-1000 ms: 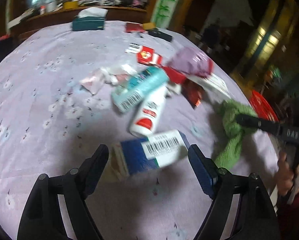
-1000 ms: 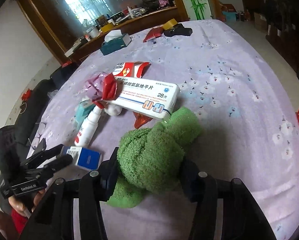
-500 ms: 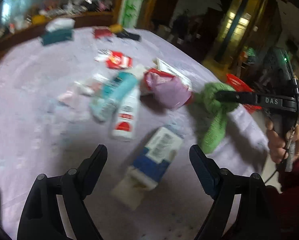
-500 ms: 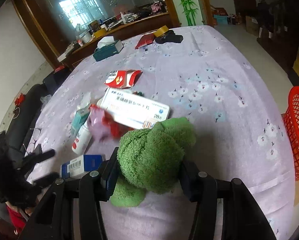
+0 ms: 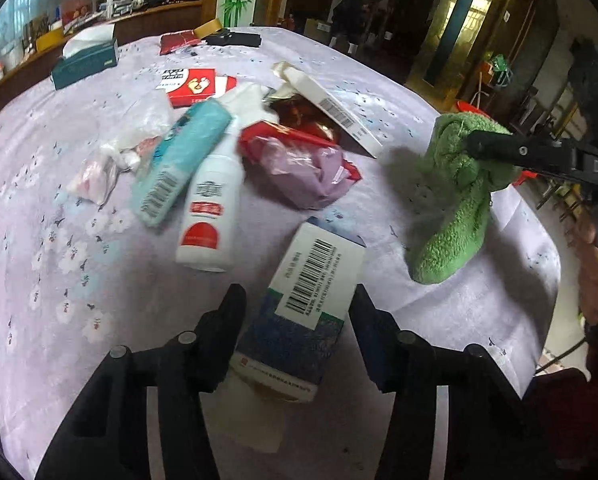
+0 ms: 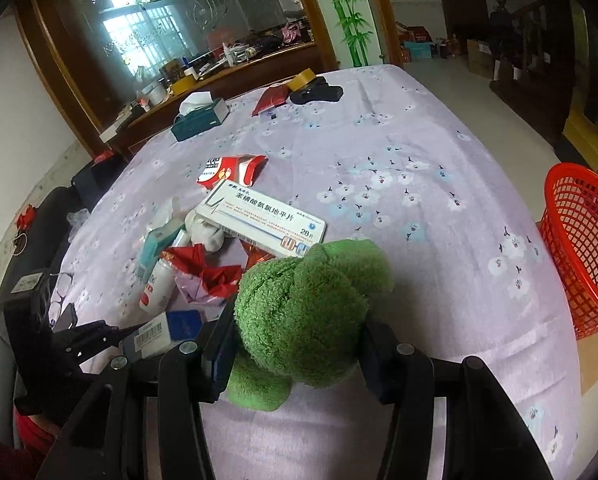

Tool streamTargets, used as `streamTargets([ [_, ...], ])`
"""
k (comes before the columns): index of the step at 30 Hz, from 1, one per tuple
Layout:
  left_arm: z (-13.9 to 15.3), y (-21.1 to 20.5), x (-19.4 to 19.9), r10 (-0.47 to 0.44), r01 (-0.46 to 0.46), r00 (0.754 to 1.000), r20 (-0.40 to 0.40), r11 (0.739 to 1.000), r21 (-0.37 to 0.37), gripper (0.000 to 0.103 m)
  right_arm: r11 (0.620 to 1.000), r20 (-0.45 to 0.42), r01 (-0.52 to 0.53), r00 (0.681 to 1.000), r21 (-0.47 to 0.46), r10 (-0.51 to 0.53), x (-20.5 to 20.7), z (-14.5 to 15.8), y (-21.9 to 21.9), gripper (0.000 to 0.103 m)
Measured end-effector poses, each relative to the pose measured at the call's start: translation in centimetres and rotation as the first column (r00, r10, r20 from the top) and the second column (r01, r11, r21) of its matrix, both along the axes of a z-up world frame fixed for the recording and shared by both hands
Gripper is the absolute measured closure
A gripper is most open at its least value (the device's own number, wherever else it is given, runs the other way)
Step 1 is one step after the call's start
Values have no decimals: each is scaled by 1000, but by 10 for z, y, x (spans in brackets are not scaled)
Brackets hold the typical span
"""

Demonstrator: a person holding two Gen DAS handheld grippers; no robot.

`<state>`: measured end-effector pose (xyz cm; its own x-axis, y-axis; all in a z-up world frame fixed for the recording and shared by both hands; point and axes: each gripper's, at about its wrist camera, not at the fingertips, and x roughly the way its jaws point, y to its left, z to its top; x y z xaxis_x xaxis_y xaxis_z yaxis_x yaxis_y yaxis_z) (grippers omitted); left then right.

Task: Collect trash
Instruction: 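Grasp the green towel with the right tool while the left tool grasps the blue-white medicine box, then carry the towel and box to the red wastebasket and release both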

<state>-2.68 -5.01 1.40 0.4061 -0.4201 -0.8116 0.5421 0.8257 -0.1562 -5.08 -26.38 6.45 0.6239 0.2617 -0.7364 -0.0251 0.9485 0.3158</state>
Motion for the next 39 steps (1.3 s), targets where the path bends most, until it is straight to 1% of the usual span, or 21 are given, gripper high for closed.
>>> streamTargets([
  [1, -1, -2, -4, 18, -18, 1000, 20, 1000, 17, 55, 1000, 3, -9, 1000, -3, 9, -2, 0, 0, 46],
  [2, -1, -6, -8, 33, -35, 998, 45, 998, 43, 63, 1000, 7, -14, 1000, -7, 14, -3, 1, 1, 46],
  [3, -2, -10, -13, 48, -52, 997, 66, 997, 61, 69, 1000, 18, -21, 1000, -15, 22, -5, 2, 1, 46],
  [5, -1, -10, -18, 97, -100, 993, 66, 994, 43, 70, 999, 36, -36, 999, -17, 37, -8, 3, 1, 46],
  [8, 3, -6, -28, 177, -176, 982, 66, 984, -14, 70, 998, 67, -62, 996, -29, 63, -16, 4, 1, 46],
  [9, 6, -5, -33, 214, -213, 973, 82, 977, -27, 70, 997, 80, -72, 994, -40, 75, -19, 4, 0, 46],
  [12, 19, -10, -50, 289, -282, 946, 150, 957, -64, 70, 991, 123, -102, 986, -83, 112, -32, 4, -3, 46],
  [14, 28, -19, -57, 307, -294, 935, 175, 951, -95, 70, 989, 147, -111, 981, -99, 125, -39, 7, -8, 46],
  [16, 36, -28, -65, 319, -298, 927, 196, 946, -128, 70, 987, 190, -102, 974, -124, 125, -52, 13, -18, 46],
  [18, 42, -42, -69, 306, -282, 930, 202, 949, -143, 70, 988, 215, -93, 969, -127, 119, -61, 17, -27, 46],
  [26, 55, -93, -79, 216, -195, 953, 213, 974, -116, 70, 998, 253, -54, 965, -42, 63, -98, 18, -65, 46],
  [33, 69, -133, -80, 118, -100, 968, 220, 991, -89, 70, 999, 289, 32, 956, 30, -40, -117, 31, -112, 46],
  [39, 89, -187, -71, 1, 23, 977, 213, 994, -110, 70, 987, 323, 150, 933, 56, -160, -125, 51, -165, 46],
])
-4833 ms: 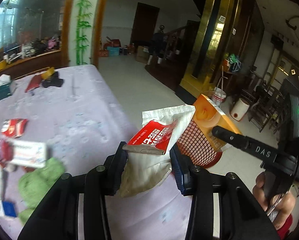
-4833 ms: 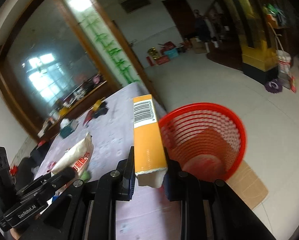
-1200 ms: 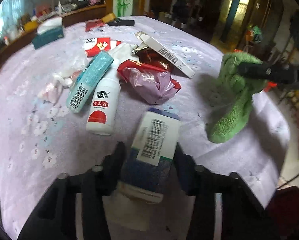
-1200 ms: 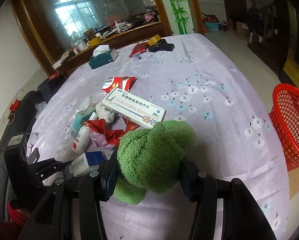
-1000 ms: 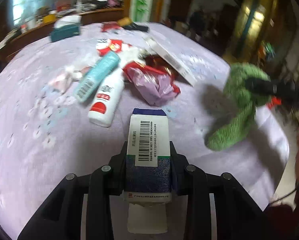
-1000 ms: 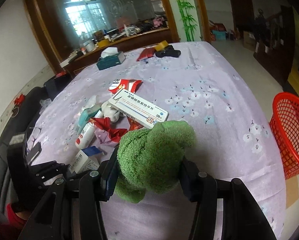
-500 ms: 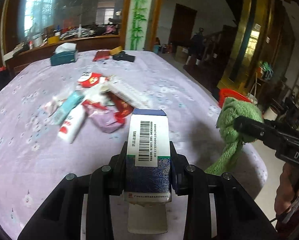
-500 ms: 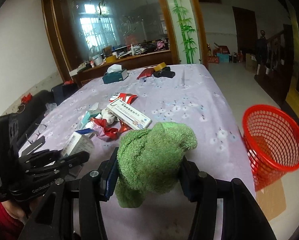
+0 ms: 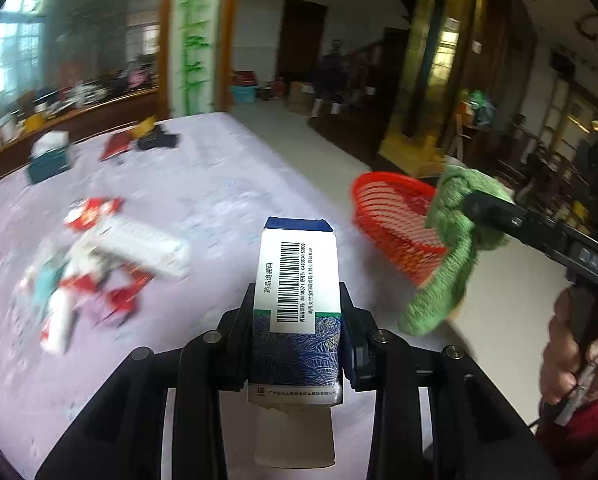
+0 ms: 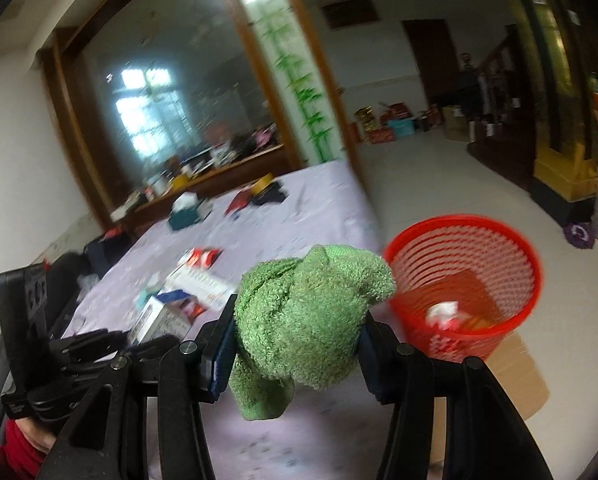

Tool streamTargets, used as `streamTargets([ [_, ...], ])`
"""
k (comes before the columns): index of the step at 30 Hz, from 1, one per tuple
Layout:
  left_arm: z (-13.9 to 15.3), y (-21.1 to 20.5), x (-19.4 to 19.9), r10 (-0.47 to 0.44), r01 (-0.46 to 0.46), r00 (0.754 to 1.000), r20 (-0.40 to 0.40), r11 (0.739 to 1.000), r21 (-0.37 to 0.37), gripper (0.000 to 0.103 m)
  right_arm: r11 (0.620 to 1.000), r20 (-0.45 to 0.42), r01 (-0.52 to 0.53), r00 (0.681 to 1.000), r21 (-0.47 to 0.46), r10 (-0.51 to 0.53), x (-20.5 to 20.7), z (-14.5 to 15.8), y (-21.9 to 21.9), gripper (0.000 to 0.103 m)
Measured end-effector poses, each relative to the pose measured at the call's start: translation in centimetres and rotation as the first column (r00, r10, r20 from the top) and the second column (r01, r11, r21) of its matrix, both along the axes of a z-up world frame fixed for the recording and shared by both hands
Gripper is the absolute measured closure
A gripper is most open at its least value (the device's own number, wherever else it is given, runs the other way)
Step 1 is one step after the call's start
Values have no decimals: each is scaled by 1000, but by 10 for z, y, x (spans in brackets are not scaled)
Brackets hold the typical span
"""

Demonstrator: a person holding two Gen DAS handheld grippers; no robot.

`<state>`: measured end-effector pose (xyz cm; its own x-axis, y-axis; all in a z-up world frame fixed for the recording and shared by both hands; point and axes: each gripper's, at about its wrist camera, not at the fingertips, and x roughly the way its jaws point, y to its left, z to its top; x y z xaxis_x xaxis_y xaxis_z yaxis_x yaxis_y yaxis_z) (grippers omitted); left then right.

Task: Collect trash
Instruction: 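Carry the towel and box to the red wastebasket and release both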

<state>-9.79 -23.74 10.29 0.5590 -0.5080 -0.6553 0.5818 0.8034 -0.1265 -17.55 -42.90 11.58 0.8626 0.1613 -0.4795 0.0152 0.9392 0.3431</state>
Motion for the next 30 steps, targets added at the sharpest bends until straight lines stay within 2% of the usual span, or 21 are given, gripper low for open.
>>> streamTargets([
  [5, 9, -61, 26, -73, 71, 996, -52, 997, -43, 70, 994, -11, 110, 994, -11, -111, 13, 12, -44, 46],
  [10, 9, -117, 51, -102, 92, 990, -94, 991, -97, 70, 979, -29, 204, 978, -30, -205, 41, 12, -91, 46],
  [14, -1, -160, 69, -127, 113, 983, -130, 987, -113, 70, 971, -49, 238, 970, -38, -240, 60, 7, -117, 46],
  [19, -21, -199, 89, -130, 118, 982, -136, 988, -97, 70, 963, -70, 265, 961, -48, -268, 78, -3, -141, 45],
  [21, -29, -209, 92, -130, 120, 982, -136, 990, -77, 64, 965, -89, 260, 961, -42, -263, 86, -9, -147, 41],
  [23, -32, -212, 92, -123, 115, 985, -124, 991, -67, 33, 964, -106, 262, 959, -41, -265, 90, -13, -151, 37],
  [25, -29, -208, 91, -114, 106, 989, -92, 990, -96, 29, 964, -104, 263, 959, -27, -265, 90, -16, -156, 34],
  [27, -27, -203, 91, -118, 110, 988, -95, 990, -85, 29, 963, -99, 270, 958, -9, -270, 87, -16, -160, 34],
  [30, -19, -188, 89, -114, 104, 989, -95, 989, -107, 29, 963, -72, 269, 961, 9, -268, 78, -11, -161, 34],
])
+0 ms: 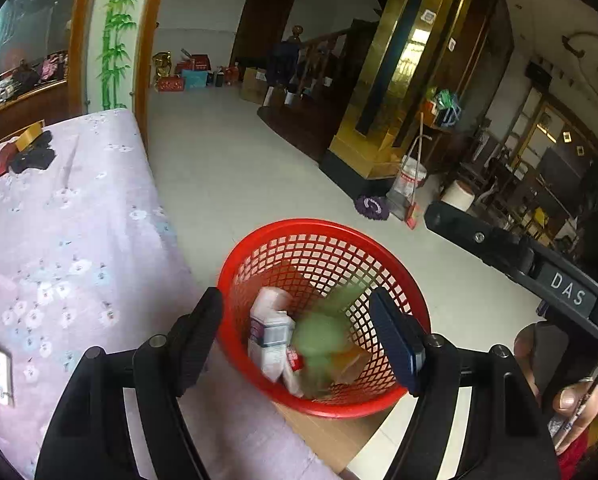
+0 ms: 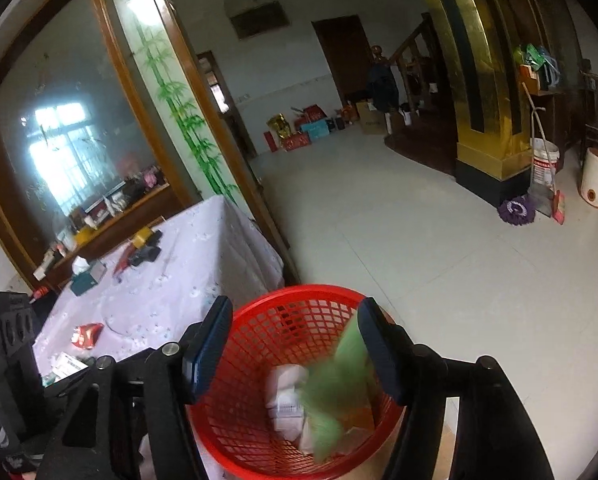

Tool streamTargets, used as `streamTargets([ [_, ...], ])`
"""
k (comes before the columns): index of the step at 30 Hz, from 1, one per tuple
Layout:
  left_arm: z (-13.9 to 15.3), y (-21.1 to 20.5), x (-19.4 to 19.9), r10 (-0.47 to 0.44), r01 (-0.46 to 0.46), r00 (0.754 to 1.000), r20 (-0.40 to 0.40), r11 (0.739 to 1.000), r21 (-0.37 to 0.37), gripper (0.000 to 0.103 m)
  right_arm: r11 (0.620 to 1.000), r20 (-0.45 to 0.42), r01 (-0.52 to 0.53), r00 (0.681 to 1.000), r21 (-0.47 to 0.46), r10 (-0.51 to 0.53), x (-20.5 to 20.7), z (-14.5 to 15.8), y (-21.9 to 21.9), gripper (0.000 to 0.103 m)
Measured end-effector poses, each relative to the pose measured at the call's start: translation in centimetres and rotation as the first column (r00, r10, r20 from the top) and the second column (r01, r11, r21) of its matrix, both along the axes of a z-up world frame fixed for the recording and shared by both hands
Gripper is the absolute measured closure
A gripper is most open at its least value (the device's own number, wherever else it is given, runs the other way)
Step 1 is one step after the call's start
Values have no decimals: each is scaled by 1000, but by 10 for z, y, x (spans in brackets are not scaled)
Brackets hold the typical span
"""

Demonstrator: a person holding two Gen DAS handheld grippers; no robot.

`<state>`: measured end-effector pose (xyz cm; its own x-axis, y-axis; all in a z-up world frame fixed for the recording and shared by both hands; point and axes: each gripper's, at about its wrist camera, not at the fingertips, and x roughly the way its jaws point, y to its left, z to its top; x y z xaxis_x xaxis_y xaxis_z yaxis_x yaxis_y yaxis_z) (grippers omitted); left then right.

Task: Collect trash
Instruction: 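Carry the towel and box to the red wastebasket and release both, then grasp the white medicine box with the right tool while the left tool grasps the white bottle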

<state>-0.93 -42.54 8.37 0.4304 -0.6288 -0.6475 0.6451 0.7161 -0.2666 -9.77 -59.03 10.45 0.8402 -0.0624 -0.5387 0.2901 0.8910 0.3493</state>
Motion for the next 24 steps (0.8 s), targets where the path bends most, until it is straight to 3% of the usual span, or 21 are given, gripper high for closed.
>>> streamTargets([
  [8, 13, 66, -24, 58, -59, 997, 43, 998, 19, 29, 997, 42, -62, 997, 35, 61, -23, 11, 28, 33],
  [15, 11, 138, -42, 131, -133, 990, 48, 990, 46, 29, 980, 30, -193, 981, 41, 192, -22, 10, 86, 32],
  [20, 3, 197, -49, 215, -216, 976, 31, 975, 43, 29, 950, 3, -309, 951, 54, 309, -13, 1, 135, 32],
  [24, -6, 251, -53, 288, -289, 957, 25, 955, 62, 29, 915, -47, -403, 914, 1, 403, -3, -5, 180, 32],
])
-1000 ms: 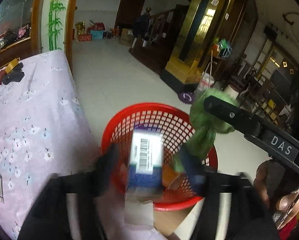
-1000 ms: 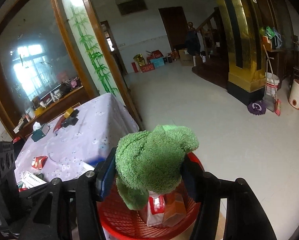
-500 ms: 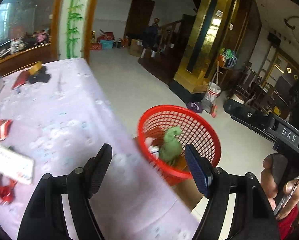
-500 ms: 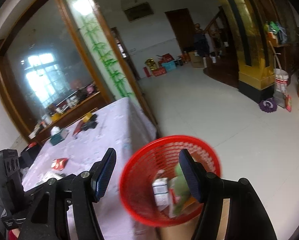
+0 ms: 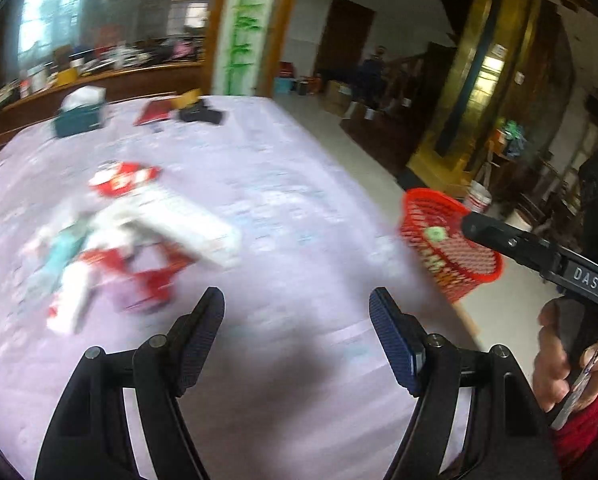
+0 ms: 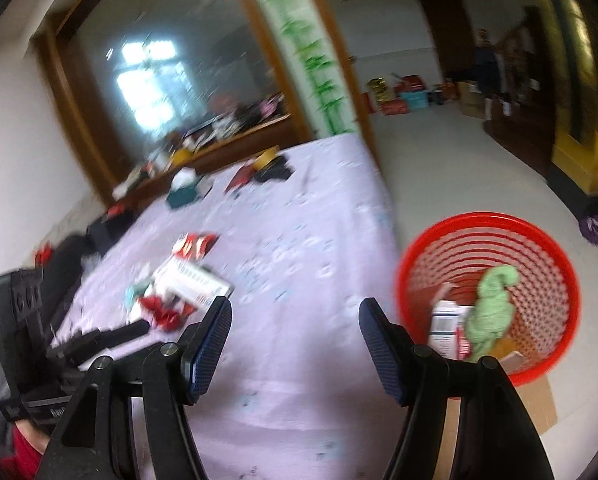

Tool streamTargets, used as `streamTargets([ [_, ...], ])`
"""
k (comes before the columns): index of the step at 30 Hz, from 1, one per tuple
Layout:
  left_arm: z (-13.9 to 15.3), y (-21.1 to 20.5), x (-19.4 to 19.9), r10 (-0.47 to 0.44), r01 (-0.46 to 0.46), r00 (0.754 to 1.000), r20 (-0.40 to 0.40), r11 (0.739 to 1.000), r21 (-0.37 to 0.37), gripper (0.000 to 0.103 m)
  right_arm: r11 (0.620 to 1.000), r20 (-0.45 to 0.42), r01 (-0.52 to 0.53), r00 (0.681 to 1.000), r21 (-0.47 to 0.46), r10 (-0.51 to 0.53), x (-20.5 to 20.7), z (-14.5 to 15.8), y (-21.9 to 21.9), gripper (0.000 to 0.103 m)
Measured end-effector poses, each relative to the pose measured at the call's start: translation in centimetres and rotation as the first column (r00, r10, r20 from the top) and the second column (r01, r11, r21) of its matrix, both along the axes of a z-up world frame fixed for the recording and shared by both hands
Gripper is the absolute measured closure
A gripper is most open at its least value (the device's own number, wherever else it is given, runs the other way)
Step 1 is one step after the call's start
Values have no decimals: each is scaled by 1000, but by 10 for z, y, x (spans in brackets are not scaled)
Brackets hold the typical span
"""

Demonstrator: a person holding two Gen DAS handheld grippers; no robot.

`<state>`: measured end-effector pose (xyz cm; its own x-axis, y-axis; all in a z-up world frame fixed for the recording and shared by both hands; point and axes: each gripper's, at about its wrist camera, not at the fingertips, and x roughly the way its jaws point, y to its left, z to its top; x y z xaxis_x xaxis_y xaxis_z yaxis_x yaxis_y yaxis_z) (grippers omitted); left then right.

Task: Collect trash
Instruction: 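Grasp the white medicine box with the right tool while the left tool grasps the white bottle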

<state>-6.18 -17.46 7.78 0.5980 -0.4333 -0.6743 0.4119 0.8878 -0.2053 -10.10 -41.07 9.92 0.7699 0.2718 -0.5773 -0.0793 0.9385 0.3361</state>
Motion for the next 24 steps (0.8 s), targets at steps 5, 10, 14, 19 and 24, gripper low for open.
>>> streamTargets([
  [5, -5, 70, -3, 90, -90, 996, -10, 996, 6, 29, 982, -29, -164, 986, -92, 162, 18, -5, 52, 27],
  [10, -3, 117, 2, 127, -127, 992, 0, 991, 37, 29, 898, -88, -391, 920, -200, 381, 58, -13, 114, 24],
  [14, -4, 137, 15, 133, -133, 991, 11, 987, 88, 29, 807, -132, -508, 861, -303, 492, 95, -27, 155, 22],
  [19, -17, 137, 35, 74, -69, 997, -25, 984, 166, 28, 723, -193, -551, 831, -416, 522, 137, -52, 191, 21],
  [24, -32, 126, 48, 43, -32, 997, -59, 982, 184, 28, 692, -223, -591, 803, -414, 553, 164, -68, 204, 21],
])
